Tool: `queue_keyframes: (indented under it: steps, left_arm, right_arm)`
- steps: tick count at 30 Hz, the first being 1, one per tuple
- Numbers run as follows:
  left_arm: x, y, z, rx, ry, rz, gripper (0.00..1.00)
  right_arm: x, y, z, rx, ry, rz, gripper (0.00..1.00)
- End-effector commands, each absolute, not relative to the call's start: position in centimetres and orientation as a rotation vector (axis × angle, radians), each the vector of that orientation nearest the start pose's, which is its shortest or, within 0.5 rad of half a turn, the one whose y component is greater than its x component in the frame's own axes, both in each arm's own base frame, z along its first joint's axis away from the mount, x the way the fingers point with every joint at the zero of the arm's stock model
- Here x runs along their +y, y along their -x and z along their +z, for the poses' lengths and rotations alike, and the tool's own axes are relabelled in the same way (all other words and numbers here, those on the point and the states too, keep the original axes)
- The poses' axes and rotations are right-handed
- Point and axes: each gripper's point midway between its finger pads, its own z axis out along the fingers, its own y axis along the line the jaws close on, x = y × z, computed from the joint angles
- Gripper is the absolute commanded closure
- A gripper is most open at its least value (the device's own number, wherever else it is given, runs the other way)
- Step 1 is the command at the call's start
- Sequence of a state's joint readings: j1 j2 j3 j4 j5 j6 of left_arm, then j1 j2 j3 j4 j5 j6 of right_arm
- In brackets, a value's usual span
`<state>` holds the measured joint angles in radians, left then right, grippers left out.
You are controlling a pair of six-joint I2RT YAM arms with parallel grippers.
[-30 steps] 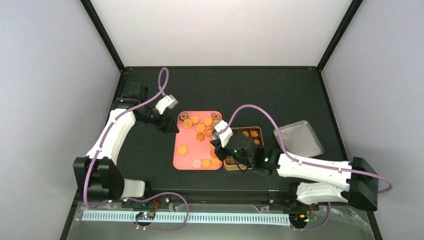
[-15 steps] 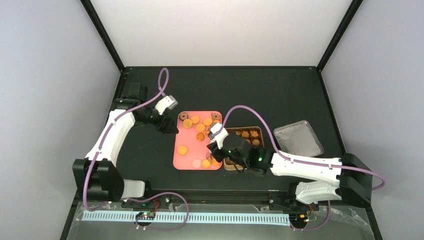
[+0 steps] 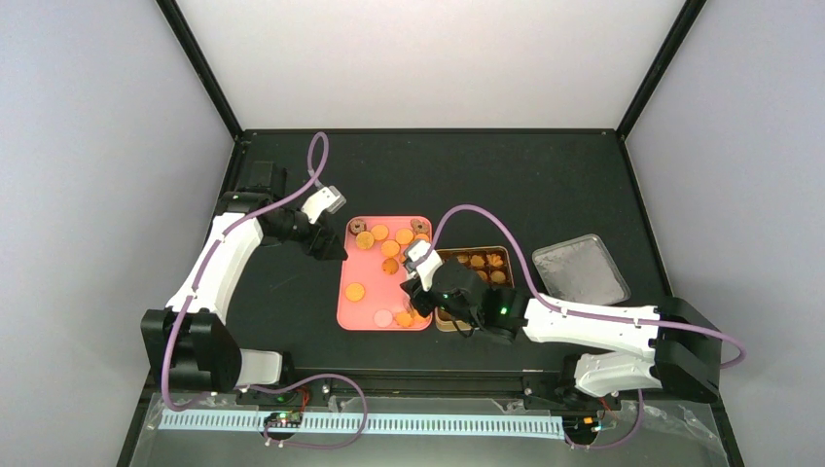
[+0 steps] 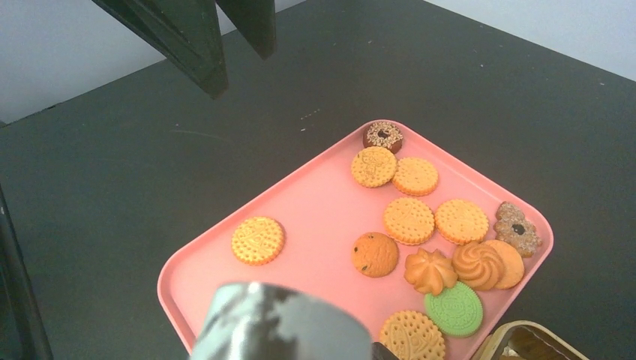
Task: Pack the cookies
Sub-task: Pick up the fake cookies from the plate.
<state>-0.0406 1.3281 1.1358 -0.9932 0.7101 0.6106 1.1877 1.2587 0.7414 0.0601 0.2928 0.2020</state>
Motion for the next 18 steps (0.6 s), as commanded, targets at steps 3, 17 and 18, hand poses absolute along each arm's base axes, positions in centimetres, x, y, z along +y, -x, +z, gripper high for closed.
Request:
queue_keyframes:
  steps: [3, 17, 18]
  left_arm:
    - [-12.3, -28.1, 19.8, 2.278, -0.984, -0.729, 0.21]
    - [-12.4, -28.1, 19.9, 2.276, -0.983, -0.739, 0.22]
    - [-12.3, -28.2, 19.9, 2.276, -0.984, -0.737, 0.22]
  right_arm:
    - [34.0, -18.5, 16.8, 1.971, 0.839, 0.585, 0.70]
    - [32.7, -17.0, 16.6, 2.012, 0.833, 0.655, 0.68]
    - [32.6, -17.0, 16.8, 2.009, 0.830, 0.656, 0.66]
